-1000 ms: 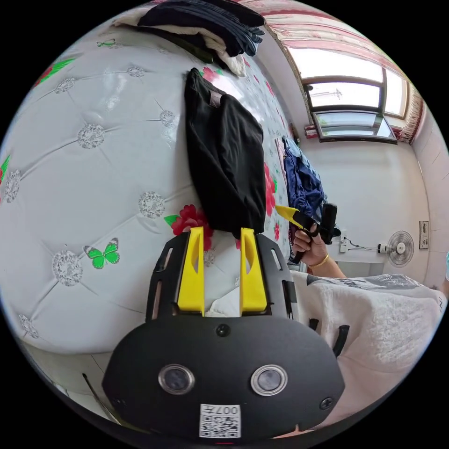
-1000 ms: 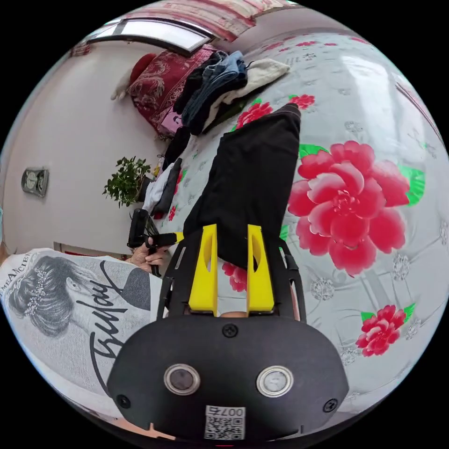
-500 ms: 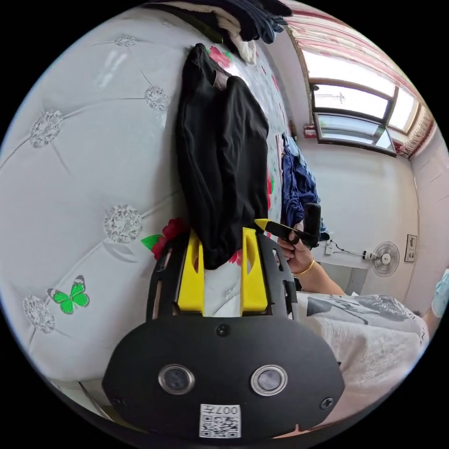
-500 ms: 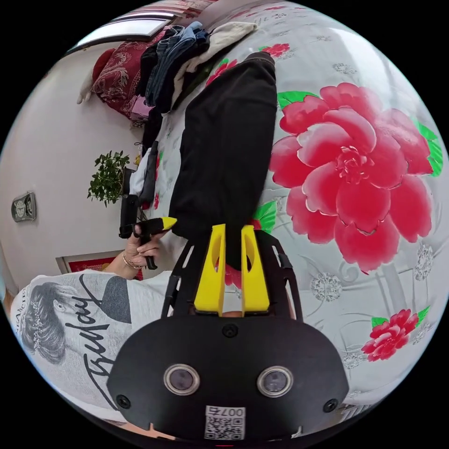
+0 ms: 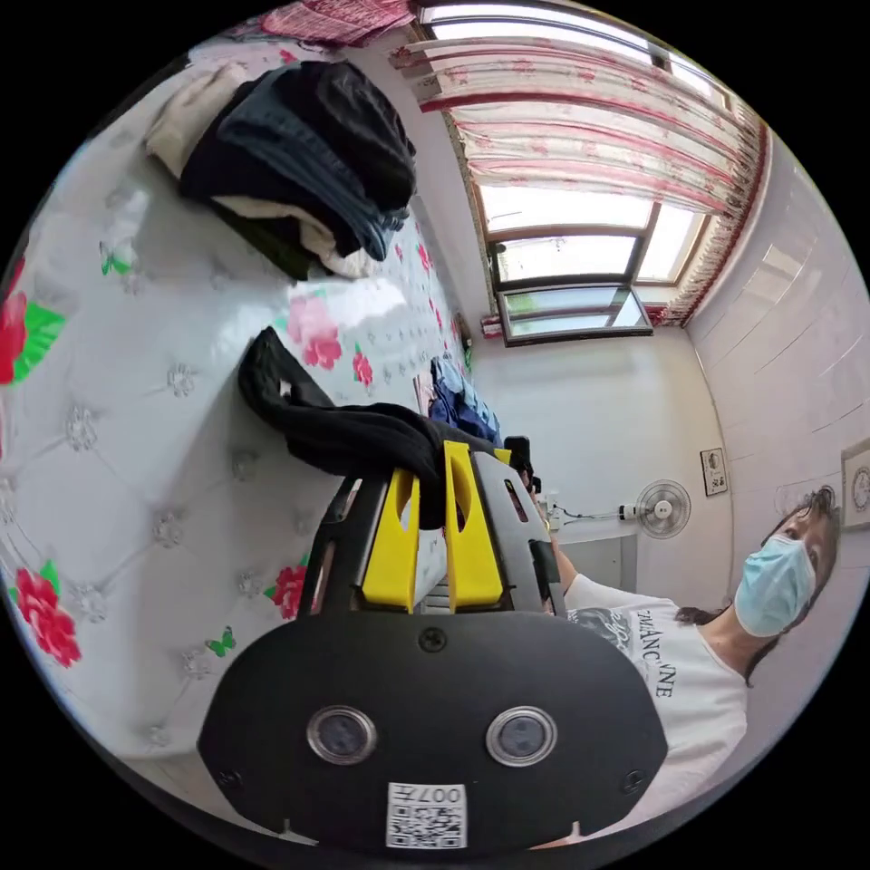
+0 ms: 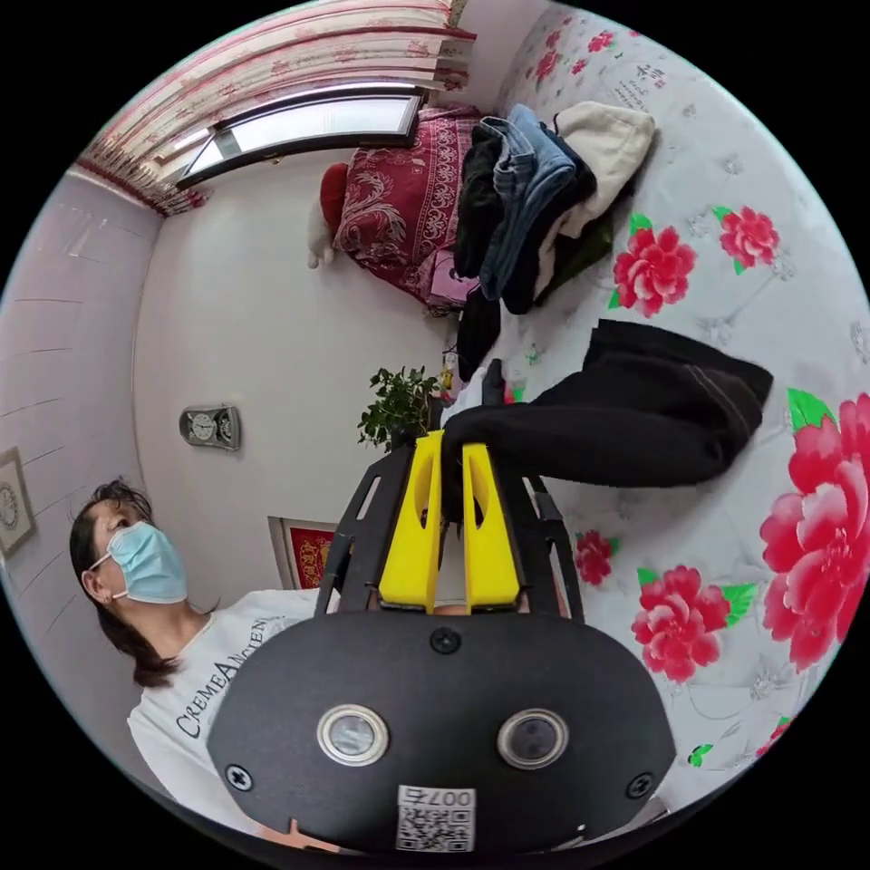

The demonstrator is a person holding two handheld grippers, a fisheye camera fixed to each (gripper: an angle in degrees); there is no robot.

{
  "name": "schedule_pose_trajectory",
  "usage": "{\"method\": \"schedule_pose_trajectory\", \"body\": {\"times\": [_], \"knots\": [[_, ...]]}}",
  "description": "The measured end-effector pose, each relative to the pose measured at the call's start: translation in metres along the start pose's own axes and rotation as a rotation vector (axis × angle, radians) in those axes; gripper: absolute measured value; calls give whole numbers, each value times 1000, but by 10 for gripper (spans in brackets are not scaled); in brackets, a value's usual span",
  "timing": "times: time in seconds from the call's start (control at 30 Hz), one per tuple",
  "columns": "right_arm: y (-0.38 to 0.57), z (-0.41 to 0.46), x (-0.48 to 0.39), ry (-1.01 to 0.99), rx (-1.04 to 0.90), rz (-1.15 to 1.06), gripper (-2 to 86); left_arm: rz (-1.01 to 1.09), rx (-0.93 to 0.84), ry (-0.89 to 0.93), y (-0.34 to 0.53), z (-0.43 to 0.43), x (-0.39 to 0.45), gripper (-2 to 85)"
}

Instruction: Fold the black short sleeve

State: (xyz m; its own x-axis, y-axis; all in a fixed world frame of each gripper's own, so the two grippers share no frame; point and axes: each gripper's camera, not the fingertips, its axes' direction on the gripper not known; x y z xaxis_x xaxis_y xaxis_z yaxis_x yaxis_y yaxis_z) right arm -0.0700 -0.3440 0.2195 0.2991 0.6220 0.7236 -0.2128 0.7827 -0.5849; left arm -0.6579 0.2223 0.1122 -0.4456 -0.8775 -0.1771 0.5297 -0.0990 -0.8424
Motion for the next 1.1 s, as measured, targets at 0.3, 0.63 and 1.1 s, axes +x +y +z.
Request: {"method": "schedule_pose_trajectory", "body": {"times": [0.3, 0.63, 1.1], "knots": [[-82, 201, -144, -88, -66, -382, 10, 251, 253, -186, -51, -248, 105, 44], [35, 491, -62, 31, -537, -331, 35, -340, 433, -649, 163, -334, -90, 60], [249, 333, 124, 1370, -922, -517, 36, -128, 291, -923, 273, -2, -157, 73]]}}
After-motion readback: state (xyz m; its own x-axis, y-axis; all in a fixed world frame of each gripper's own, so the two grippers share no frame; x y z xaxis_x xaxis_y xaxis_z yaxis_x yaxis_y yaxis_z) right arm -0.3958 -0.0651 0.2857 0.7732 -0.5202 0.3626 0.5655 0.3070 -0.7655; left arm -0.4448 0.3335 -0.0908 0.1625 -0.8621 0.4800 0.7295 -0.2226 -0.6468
